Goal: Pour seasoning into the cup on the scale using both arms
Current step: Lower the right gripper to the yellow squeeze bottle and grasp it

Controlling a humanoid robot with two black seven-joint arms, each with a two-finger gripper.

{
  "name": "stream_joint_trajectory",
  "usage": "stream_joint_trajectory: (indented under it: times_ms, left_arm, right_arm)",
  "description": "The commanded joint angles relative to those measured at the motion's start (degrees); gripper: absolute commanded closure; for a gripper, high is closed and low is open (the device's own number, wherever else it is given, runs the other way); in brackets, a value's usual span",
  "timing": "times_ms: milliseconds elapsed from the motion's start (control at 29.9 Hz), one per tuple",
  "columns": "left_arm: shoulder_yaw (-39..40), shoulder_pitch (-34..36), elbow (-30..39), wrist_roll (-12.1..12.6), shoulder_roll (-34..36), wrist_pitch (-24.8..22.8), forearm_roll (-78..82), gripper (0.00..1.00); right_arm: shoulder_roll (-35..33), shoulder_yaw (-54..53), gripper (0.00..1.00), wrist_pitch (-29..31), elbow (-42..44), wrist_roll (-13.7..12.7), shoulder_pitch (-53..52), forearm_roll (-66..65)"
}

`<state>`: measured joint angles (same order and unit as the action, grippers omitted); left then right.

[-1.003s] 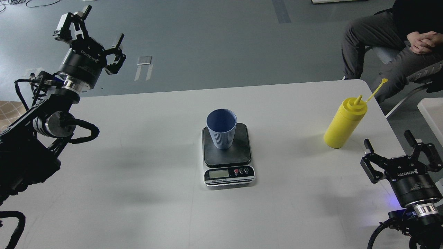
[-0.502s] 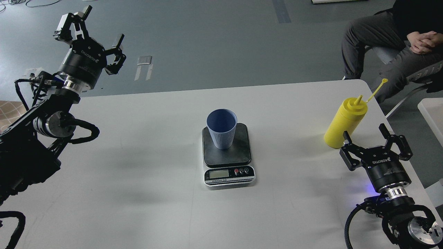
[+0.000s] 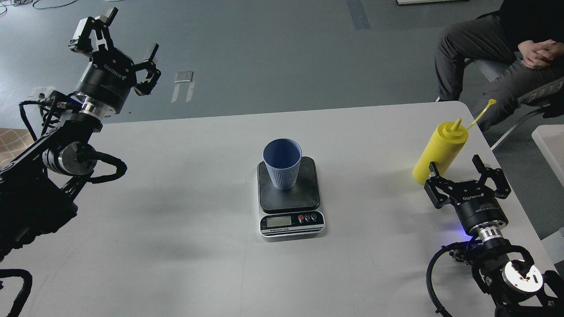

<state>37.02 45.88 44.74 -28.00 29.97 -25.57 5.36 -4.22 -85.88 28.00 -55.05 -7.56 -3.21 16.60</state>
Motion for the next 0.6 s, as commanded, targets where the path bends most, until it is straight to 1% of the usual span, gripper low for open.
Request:
stream_joint_trajectory:
  times_ms: [0,301,368,435,468,502,569]
  left_arm:
    - [0.0,0.0,0.0,0.0,0.0,0.0,0.0,0.02]
    - [0.1,-0.1,0.0,0.0,0.0,0.0,0.1,0.02]
    - [0.1,-0.1,0.0,0.0,0.0,0.0,0.2,0.02]
    - [0.0,-0.1,0.0,0.0,0.0,0.0,0.2,0.02]
    - [0.0,-0.1,0.0,0.0,0.0,0.0,0.2,0.02]
    - [0.0,-0.1,0.0,0.0,0.0,0.1,0.2,0.02]
    - [0.0,-0.1,0.0,0.0,0.0,0.0,0.2,0.02]
  right_arm:
    - [0.4,0.1,0.0,0.0,1.6,0.0,-2.1,-0.2]
    - [1.8,2.6,0.0,0.0,5.7,0.7,-6.1,-0.2]
    - [1.9,2.7,0.05,0.0,5.8,0.8,-6.5,-0.2]
    - [2.1,2.7,0.24,0.0,6.0,0.8,-7.0,-0.2]
    - [2.1,2.9,0.46,0.0,6.4,0.8,-7.4,-0.6]
    - [2.3,2.8,0.53,0.0,7.1,0.8,-7.6,-1.3]
    - [2.5,2.7,0.59,0.0,7.3,0.8,-7.7,-1.7]
